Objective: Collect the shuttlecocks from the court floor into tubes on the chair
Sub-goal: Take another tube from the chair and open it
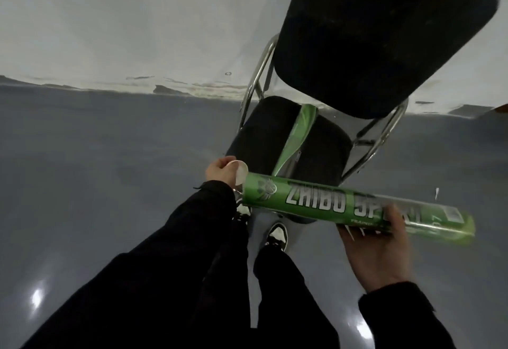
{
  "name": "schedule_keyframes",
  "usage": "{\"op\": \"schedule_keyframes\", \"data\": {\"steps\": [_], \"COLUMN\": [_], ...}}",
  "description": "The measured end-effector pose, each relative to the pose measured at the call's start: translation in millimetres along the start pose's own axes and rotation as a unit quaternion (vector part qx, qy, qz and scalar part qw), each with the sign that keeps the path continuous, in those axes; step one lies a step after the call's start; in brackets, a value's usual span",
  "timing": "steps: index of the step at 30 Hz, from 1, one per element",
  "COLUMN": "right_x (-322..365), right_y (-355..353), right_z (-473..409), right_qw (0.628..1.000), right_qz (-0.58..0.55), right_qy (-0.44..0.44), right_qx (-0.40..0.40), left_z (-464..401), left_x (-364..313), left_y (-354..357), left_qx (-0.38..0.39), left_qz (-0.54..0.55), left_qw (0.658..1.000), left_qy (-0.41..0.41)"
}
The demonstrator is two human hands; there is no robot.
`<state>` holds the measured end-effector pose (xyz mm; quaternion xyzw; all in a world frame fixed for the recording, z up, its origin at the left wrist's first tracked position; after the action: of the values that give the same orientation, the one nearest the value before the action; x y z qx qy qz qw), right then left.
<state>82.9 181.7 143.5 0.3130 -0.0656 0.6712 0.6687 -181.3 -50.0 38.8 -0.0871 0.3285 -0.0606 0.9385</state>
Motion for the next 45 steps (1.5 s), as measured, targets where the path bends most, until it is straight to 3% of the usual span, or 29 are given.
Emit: {"op": "schedule_keyframes", "data": {"steps": [3,5,12,17,20,24,28,35,38,42,45], "right_x": [9.9,-10.7,-25.9,-30.7,-29.5,-27.0,-23.5,-35.7,-48.1,-105.4,-163.5], "right_y": [12.6,4.3,21.2,24.7,28.5,33.8,44.6,72.7,81.0,91.7,88.8], "right_z": [7.2,-72.0,-71.7,-82.4,-79.4,-72.4,-62.9,-31.2,-8.0,49.5,111.7], "right_qw": [0.999,0.997,0.997,0.997,0.997,0.998,0.997,0.976,0.964,0.909,0.828], "right_qz": [-0.039,-0.005,0.008,0.01,0.006,0.016,0.053,0.191,0.229,0.335,0.443], "right_qy": [-0.018,-0.006,-0.011,-0.012,-0.012,-0.008,0.02,0.089,0.105,0.168,0.223], "right_qx": [0.009,-0.082,-0.071,-0.077,-0.071,-0.066,-0.052,0.047,0.084,0.181,0.262], "left_z": [-4.5,-105.7,-149.5,-172.7,-166.0,-119.4,-48.4,80.3,140.1,215.0,265.3], "left_x": [-13.7,14.7,32.9,53.0,51.5,29.7,8.6,10.3,30.2,82.0,132.3], "left_y": [7.2,62.3,98.5,102.3,89.0,71.5,35.5,-48.6,-90.8,-141.8,-174.5], "left_qx": [-0.005,0.005,0.089,0.121,0.119,0.15,0.244,0.204,0.182,0.152,0.136], "left_qz": [-0.022,-0.089,-0.155,-0.238,-0.23,-0.086,-0.003,-0.048,0.007,0.108,0.177], "left_qw": [0.999,0.996,0.983,0.962,0.962,0.975,0.952,0.974,0.981,0.981,0.974], "left_qy": [0.039,-0.018,-0.042,-0.064,-0.083,-0.141,-0.182,-0.09,-0.067,-0.057,-0.051]}}
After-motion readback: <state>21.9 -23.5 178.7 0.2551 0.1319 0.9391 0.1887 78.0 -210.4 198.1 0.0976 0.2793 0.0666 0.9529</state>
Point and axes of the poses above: each hand's wrist, its own z-axis away from the middle knuckle, its own y-axis out of the palm, x = y × z, the point moved 9 cm from there along -z, towards the middle knuckle, and after that the axes turned 4 degrees about z, right-handed, at the moved point
